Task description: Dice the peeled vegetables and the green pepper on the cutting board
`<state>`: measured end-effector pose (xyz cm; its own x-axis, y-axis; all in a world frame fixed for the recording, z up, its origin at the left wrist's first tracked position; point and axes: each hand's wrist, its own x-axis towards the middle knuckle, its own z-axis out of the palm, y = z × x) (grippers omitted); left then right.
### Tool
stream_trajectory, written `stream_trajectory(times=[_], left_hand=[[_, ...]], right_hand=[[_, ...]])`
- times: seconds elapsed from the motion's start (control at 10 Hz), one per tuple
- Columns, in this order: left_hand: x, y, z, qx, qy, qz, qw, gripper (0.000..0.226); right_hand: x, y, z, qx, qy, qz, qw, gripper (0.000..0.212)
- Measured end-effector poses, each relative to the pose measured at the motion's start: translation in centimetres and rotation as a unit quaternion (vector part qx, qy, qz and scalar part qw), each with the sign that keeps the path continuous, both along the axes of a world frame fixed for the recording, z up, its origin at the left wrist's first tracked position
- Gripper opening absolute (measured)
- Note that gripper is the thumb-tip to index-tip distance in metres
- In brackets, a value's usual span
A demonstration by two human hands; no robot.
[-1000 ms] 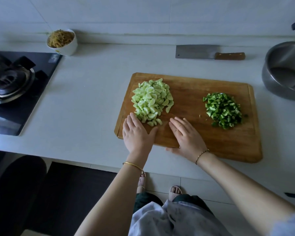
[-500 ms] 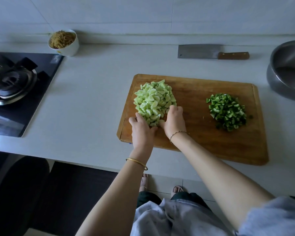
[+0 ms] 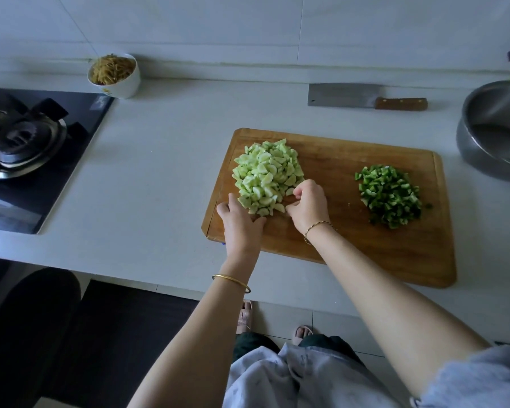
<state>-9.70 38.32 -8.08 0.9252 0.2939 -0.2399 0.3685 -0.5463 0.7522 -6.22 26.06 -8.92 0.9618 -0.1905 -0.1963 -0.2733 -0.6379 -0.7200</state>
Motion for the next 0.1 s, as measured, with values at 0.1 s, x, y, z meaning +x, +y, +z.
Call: stream_trajectory(times=[0.1], left_hand=[[-0.32,0.61,0.59,-0.005,-0.022,0.023,0.999,0.047]], right_hand=[[-0.12,-0.52,0.28,0.022,-0.015,-0.004,1.0,0.022]])
